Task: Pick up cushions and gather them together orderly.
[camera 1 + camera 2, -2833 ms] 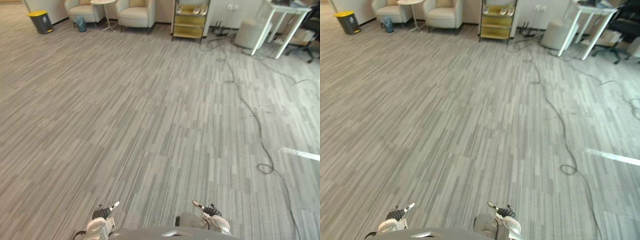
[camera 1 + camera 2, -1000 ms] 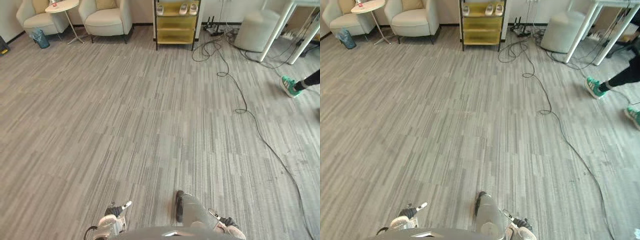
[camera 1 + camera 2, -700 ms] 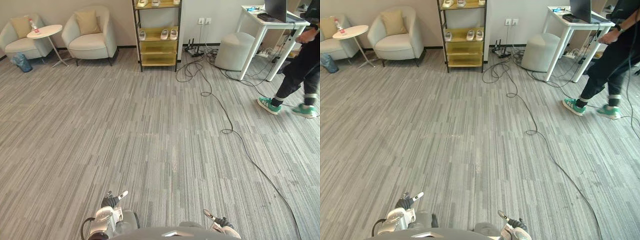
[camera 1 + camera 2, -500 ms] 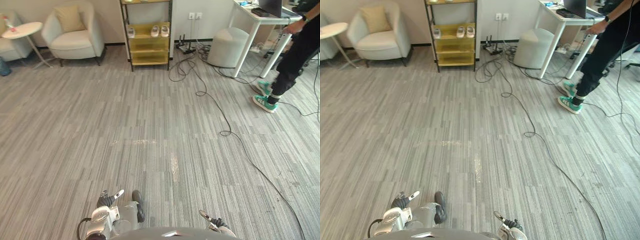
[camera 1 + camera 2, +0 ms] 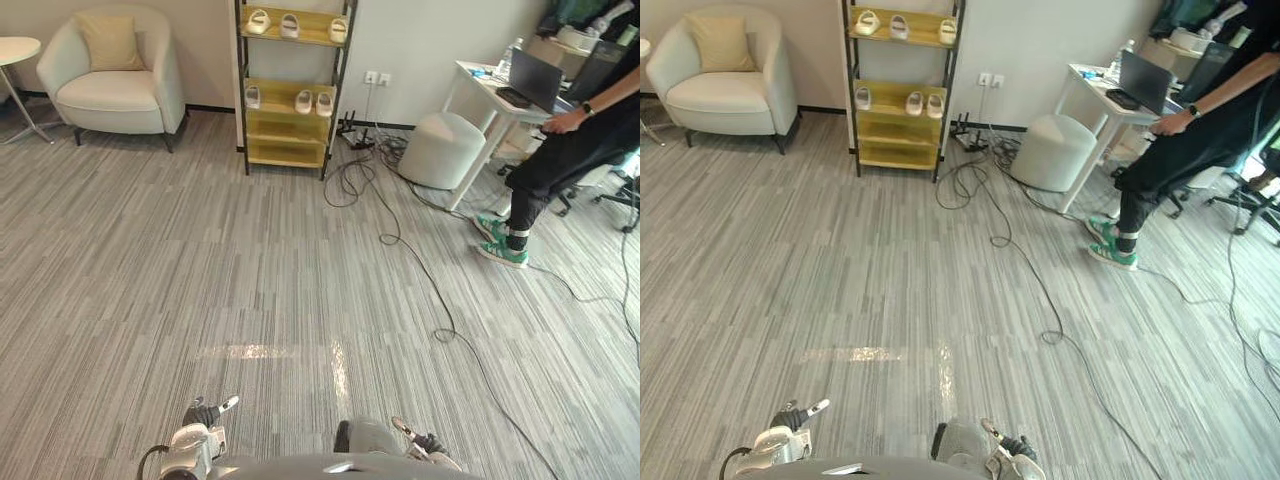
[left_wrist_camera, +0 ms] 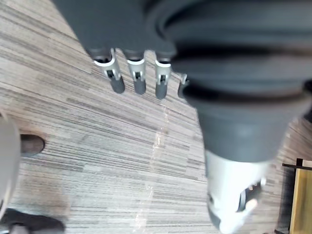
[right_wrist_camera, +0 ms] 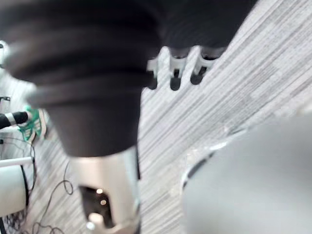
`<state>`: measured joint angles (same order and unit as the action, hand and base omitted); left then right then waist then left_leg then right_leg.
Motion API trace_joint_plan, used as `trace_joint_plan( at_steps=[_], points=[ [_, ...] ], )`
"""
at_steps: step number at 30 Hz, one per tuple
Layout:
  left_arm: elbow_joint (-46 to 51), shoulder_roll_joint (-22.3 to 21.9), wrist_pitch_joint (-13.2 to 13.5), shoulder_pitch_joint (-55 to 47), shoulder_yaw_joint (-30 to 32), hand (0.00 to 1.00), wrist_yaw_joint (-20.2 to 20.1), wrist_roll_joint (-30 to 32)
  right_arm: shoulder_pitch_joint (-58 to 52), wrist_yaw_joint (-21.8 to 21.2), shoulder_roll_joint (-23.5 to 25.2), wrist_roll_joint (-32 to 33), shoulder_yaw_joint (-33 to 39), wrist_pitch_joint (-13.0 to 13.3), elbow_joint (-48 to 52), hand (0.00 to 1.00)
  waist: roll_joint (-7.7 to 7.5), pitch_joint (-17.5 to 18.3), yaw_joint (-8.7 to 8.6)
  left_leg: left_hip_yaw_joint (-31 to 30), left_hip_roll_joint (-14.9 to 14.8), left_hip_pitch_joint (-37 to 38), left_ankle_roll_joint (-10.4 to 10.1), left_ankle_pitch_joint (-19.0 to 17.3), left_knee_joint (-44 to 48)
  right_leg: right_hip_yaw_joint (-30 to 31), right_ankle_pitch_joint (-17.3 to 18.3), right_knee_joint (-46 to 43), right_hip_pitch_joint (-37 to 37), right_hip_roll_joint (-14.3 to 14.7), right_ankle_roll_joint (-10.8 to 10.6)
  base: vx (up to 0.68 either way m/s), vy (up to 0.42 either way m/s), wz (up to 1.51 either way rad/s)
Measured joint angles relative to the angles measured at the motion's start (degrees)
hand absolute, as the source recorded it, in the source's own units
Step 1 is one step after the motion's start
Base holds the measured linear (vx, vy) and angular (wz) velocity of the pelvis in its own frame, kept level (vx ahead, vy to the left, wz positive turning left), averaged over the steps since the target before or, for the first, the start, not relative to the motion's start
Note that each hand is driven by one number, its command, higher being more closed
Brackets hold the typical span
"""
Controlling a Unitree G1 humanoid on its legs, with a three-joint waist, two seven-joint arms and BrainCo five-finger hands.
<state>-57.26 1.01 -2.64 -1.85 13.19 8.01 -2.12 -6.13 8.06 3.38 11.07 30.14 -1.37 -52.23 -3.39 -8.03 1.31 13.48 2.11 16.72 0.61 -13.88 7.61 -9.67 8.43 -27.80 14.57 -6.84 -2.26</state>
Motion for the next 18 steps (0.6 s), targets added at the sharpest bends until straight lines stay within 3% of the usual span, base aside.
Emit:
trace_joint_plan(
  at_steps=[1, 2, 3, 6, 7, 8, 9, 11, 12, 16, 18],
  points=[
    [0.09, -0.55, 0.07, 0.01, 0.83, 0.0, -0.04, 0.02, -0.31, 0.05, -0.16, 0.03, 0.12, -0.01, 0.02, 0.0, 0.5, -0.09, -0.3, -1.97, -0.35, 0.99, 0.11, -2.3, -0.02, 2.68, -3.78, 7.73, 0.12, 1.6, 0.31, 0.47, -0.15, 0.85],
    [0.15, -0.92, 0.09, -0.04, 1.36, 0.0, -0.07, 0.03, -0.46, 0.05, -0.47, 0.04, 0.22, -0.06, -0.13, 0.0, 0.98, -0.41, -0.46, -2.91, -0.63, 1.82, -0.42, -3.69, -0.11, 3.21, -7.76, 8.16, -0.17, 2.26, 0.46, 0.48, -0.187, 0.73],
    [-0.51, -2.18, 0.02, -0.41, 2.51, 0.0, -0.11, 0.03, -0.03, 0.05, -1.91, 0.01, 0.15, -0.18, -0.5, 0.0, 3.36, -0.66, -0.03, -4.47, -2.19, 3.59, -1.25, -4.32, -0.38, 2.7, -9.27, 6.61, -0.97, 3.6, 1.21, 0.38, -0.15, 0.34],
    [-0.62, -4.45, 0.15, -1.17, 4.3, 0.0, -0.13, 0.02, 0.59, 0.02, -3.3, 0.23, -0.48, 0.05, -0.38, 0.0, 5.91, -0.56, 0.28, -6.01, -4.19, 1.52, -2.49, -3.59, 5.57, 1.38, -4.82, 4.35, -1.36, 4.37, 2.35, 0.47, -0.226, 0.19],
    [-0.07, -4.7, 0.09, -1.19, 4.88, 0.0, -0.33, 0.01, 0.74, 0.06, -3.67, 0.31, -0.6, -0.09, -0.4, 0.0, 6.28, -0.79, -0.45, -7.55, -5.41, -4.35, -4.69, -2.23, 19.12, 0.47, -2.93, 5.41, -3.77, 4.56, 2.64, 0.43, -0.248, 0.4],
    [0.35, -4.74, 0.09, -1.14, 5.25, 0.0, -0.53, 0.03, 0.65, 0.12, -3.67, 0.32, -0.65, -0.1, -0.38, 0.0, 6.42, -0.9, -0.66, -7.7, -6.26, -7.36, -6.16, -0.4, 26.14, 0.03, -2.48, 6.28, -5.35, 4.59, 2.92, 0.34, -0.19, 0.37],
    [0.61, -4.87, 0.1, -1.14, 5.8, 0.0, -0.7, 0.03, 0.4, 0.2, -3.71, 0.42, -0.7, -0.1, -0.4, 0.0, 6.29, -1.13, -0.47, -7.67, -7.54, -10.67, -6.31, 2.28, 33.33, -0.14, -2.26, 7.29, -7.12, 4.73, 3.23, 0.24, -0.118, 0.12],
    [1.73, -4.77, 0.15, -1.25, 5.85, 0.0, -0.92, 0.05, -0.35, 0.23, -3.68, 0.94, -1.36, -0.1, -0.53, 0.0, 6.38, -1.14, 0.59, -5.78, -10.64, -15.82, -5.71, 2.62, 45.23, -0.5, -1.28, 9.83, -12.2, 5.26, 3.89, 0.29, -0.132, -0.11],
    [2.12, -4.63, 0.16, -1.38, 5.4, 0.0, -0.93, 0.07, -0.47, 0.23, -3.69, 1.05, -1.93, -0.11, -0.6, 0.0, 6.24, -1.14, 0.54, -4.87, -11.93, -18.4, -4.74, 2.1, 46.51, -0.45, -0.67, 11.29, -14.74, 5.22, 3.8, 0.25, -0.096, -0.13],
    [2.6, -4.23, 0.22, -1.71, 4.48, 0.0, -0.95, 0.1, -0.64, 0.73, -3.51, 2.3, -1.8, -0.39, -0.74, 0.0, 5.98, -1.01, 0.84, -2.14, -13.71, -21.36, -3.62, 1.34, 35.14, -0.15, -0.68, 14.68, -18.67, 4.23, 2.4, 0.21, 0.011, -0.06],
    [2.53, -3.84, 0.22, -1.56, 3.88, 0.0, -0.93, 0.23, -0.77, 0.73, -3.29, 2.65, -1.82, -0.46, -0.65, 0.0, 5.45, -1.04, 0.78, -2.22, -12.09, -21.04, -3.78, 1.43, 20.43, 0.28, -0.07, 15.04, -19.23, 2.48, 0.85, 0.22, 0.178, 0.07]
  ],
)
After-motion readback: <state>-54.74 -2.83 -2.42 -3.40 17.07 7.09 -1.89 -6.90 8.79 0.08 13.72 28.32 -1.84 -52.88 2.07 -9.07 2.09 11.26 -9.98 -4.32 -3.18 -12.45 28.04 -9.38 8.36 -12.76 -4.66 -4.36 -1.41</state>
